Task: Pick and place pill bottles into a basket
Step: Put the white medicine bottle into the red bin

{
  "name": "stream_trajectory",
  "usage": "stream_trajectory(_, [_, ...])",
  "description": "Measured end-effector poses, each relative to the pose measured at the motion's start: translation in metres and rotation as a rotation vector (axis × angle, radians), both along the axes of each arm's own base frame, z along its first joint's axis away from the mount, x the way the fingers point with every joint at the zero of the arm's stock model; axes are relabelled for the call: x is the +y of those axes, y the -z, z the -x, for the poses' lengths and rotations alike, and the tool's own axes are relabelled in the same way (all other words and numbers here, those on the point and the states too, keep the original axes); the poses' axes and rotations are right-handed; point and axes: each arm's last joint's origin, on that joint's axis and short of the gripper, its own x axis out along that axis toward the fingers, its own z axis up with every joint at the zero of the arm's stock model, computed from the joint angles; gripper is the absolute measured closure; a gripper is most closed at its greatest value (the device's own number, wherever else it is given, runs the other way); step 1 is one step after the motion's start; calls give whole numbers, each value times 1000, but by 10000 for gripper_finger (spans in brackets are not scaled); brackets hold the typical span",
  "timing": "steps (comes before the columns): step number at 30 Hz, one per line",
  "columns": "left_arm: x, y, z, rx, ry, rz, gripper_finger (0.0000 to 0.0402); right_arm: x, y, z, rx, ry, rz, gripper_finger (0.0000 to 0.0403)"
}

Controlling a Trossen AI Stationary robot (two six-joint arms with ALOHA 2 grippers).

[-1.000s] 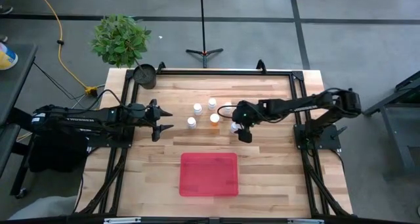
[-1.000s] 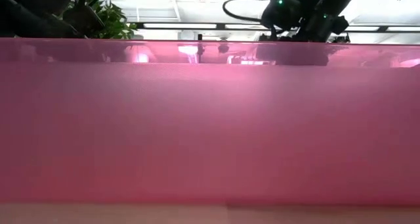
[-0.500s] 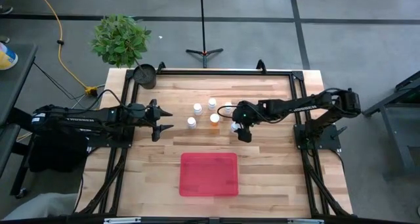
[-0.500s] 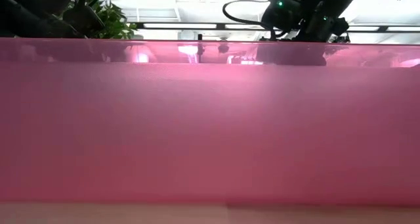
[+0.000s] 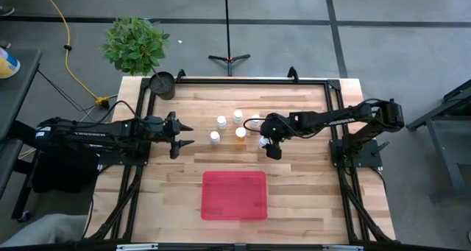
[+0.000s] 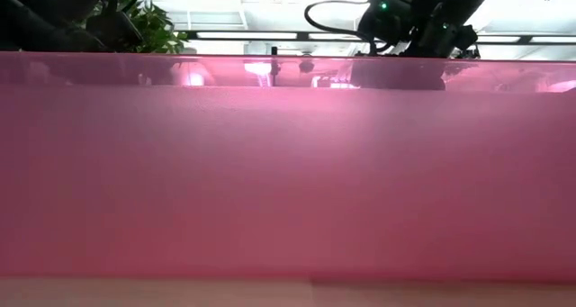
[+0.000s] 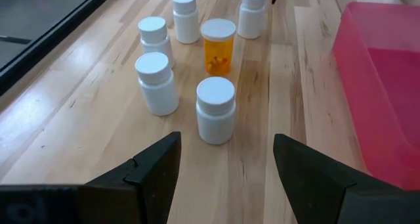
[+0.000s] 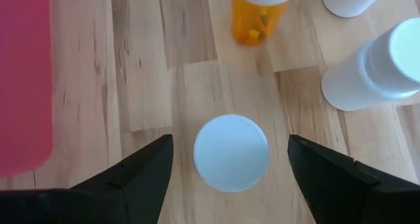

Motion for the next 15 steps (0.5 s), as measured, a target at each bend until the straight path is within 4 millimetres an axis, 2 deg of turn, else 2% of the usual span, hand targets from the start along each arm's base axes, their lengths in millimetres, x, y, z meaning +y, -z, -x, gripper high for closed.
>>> stream_trajectory(11, [0,0,0,0,-1,0,126,0,0,0,-1,-4,-14,114])
stream_trajectory(15, [0,0,0,0,0,0,126,1,0,0,-2,-9,-28,144])
